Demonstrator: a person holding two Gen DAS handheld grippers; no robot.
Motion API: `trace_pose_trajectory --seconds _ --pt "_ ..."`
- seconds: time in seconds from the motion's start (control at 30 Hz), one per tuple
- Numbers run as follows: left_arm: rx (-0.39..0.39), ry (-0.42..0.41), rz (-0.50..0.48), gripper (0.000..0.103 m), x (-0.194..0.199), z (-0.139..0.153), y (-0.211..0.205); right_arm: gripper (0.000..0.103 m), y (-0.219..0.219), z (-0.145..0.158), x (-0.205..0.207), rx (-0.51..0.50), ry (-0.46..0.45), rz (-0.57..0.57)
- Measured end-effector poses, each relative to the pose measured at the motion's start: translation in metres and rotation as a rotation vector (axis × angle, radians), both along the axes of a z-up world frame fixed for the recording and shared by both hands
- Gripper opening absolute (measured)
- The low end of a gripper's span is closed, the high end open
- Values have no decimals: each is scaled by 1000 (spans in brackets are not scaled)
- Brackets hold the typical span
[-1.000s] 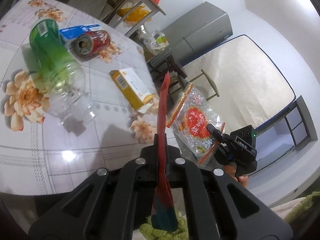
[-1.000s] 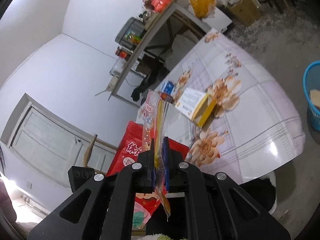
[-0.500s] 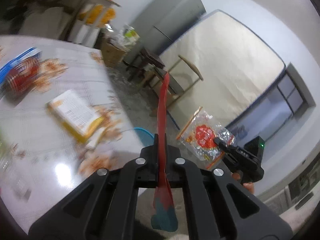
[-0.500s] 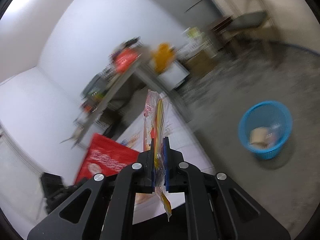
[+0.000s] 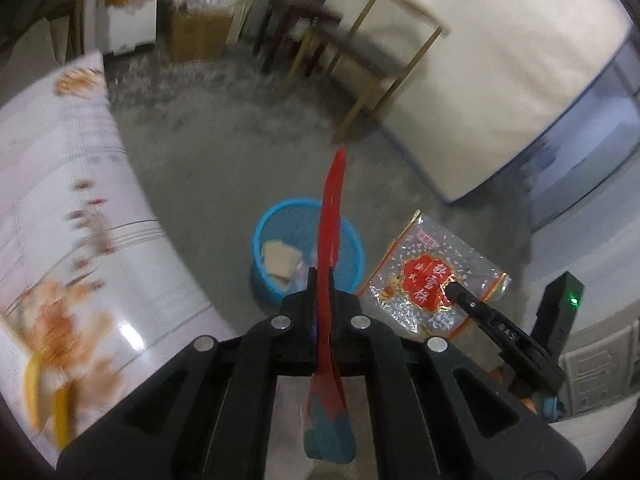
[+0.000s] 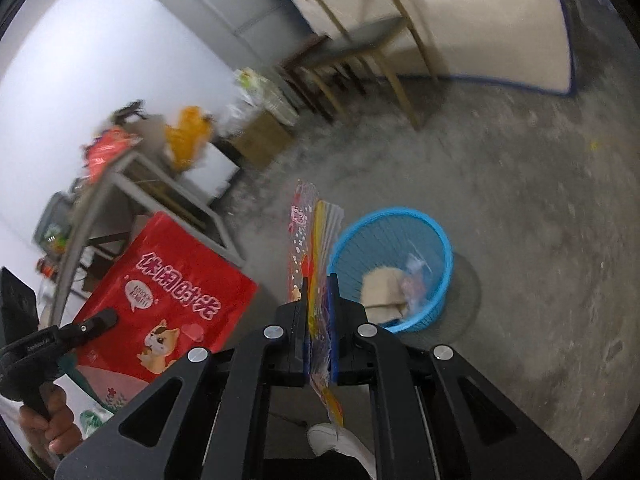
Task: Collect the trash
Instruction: 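Carry the red bag and snack packet over the wastebasket and open both grippers, then return both grippers to the table over the yellow box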
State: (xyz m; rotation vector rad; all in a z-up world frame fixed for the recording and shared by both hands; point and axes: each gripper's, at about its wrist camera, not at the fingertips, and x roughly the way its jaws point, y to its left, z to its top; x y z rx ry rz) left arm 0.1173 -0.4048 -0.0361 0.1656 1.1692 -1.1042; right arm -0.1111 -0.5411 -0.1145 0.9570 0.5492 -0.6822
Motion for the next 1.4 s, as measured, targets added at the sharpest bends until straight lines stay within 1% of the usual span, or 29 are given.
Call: trace_pose_trajectory --seconds 0.07,0.1,0.17,0.23,0.33,0.4,0.43,0.47,0.53,0.57,0.63,0.77,0.83,0.9,1.0,1.07,1.13,1.2,1.23,1.3,1.33,1.4 --pt "67 4 -6 1 4 -22 -33 7 -19 -25 12 52 31 -15" --pt "84 3 -9 1 5 -29 -43 7 -30 -40 21 80 53 -22" --pt "140 -17 -18 1 10 -54 -76 7 -47 -60 34 106 82 -26" --pt "173 -36 -25 1 12 -69 -101 7 -62 -80 47 132 107 -31" --pt "201 -49 -38 2 17 -87 -134 10 -89 -109 66 177 114 -49" --pt "221 -31 -55 24 18 -103 -155 30 -105 -131 77 227 129 -49" --pt "234 -24 -50 48 19 -109 -162 52 -110 -143 82 253 138 -58" --pt "249 -22 -31 55 22 -116 -165 56 -115 -153 84 266 150 -73" --pt "267 -20 -10 55 26 -123 -167 56 -119 -176 81 294 196 -98" --pt "269 -9 -4 55 27 -124 -166 56 -119 -184 77 316 202 -111" --pt "263 1 -4 55 25 -121 -158 56 -117 -190 69 333 184 -126" --pt "233 -24 2 59 28 -106 -152 59 -109 -186 54 320 175 -140" --pt "211 -27 9 62 28 -91 -142 60 -105 -179 41 318 160 -146" --pt "192 -21 8 63 26 -78 -134 60 -100 -168 30 311 137 -152" --pt "157 -26 1 66 23 -46 -110 62 -88 -145 12 286 94 -151" --pt "127 -28 -6 68 21 -25 -87 66 -77 -127 1 259 59 -140" --pt "95 -43 -6 70 19 0 -56 69 -61 -103 -9 218 25 -116" --pt "63 -83 -1 73 15 21 -22 73 -45 -83 -14 181 6 -87" --pt "35 -122 8 74 10 36 5 74 -38 -74 -16 164 -4 -66" --pt "7 -166 24 77 3 50 38 75 -21 -53 -15 127 -19 -9" --pt "-16 -186 32 78 -3 57 62 76 -13 -43 -14 110 -21 19" --pt "-48 -213 55 79 -11 66 99 77 5 -21 -7 63 -30 88"
